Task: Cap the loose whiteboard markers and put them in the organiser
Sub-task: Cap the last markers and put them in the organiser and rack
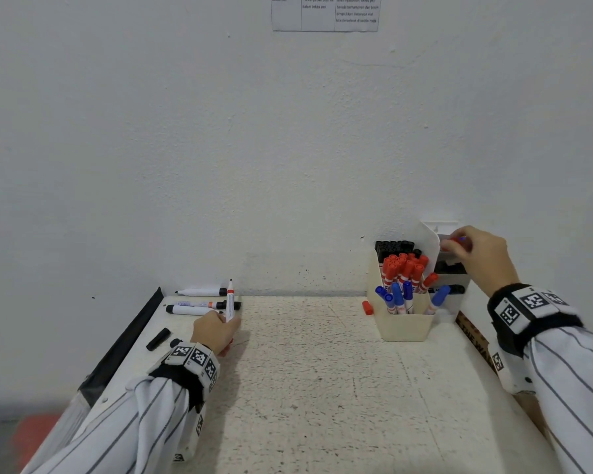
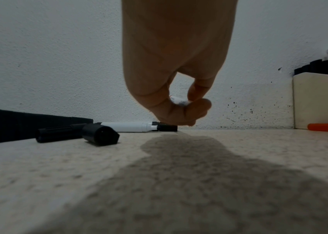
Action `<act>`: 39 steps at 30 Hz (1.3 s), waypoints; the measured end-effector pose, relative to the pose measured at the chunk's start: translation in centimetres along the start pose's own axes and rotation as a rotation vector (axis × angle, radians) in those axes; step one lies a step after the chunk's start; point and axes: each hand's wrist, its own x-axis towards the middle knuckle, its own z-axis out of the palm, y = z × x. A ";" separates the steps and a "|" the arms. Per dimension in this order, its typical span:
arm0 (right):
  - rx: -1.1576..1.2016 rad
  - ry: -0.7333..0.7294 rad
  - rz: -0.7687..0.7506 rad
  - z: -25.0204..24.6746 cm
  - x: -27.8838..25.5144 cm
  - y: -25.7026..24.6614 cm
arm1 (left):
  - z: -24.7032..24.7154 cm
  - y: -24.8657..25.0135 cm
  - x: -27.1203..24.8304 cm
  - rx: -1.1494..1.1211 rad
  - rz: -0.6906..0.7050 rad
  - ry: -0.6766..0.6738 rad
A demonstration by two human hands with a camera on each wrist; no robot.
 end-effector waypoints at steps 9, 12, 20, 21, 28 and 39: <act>-0.149 0.056 0.017 0.2 -0.4 0.6 | 0.0 0.1 -0.2 0.039 0.018 -0.007; -0.160 0.148 0.039 -0.1 -0.3 1.3 | 0.0 0.1 -0.2 0.048 0.023 -0.008; -0.192 0.041 0.069 0.0 0.6 2.6 | 0.1 0.5 -0.2 0.058 0.019 -0.014; -0.176 0.047 0.070 0.0 0.8 2.5 | 0.2 0.5 -0.2 0.065 0.018 -0.017; -0.102 0.110 0.113 -0.7 0.6 1.5 | 0.4 0.6 -0.1 0.070 0.031 -0.029; -0.071 0.121 0.120 -0.7 0.7 2.0 | 0.5 0.5 -0.1 0.080 0.034 -0.048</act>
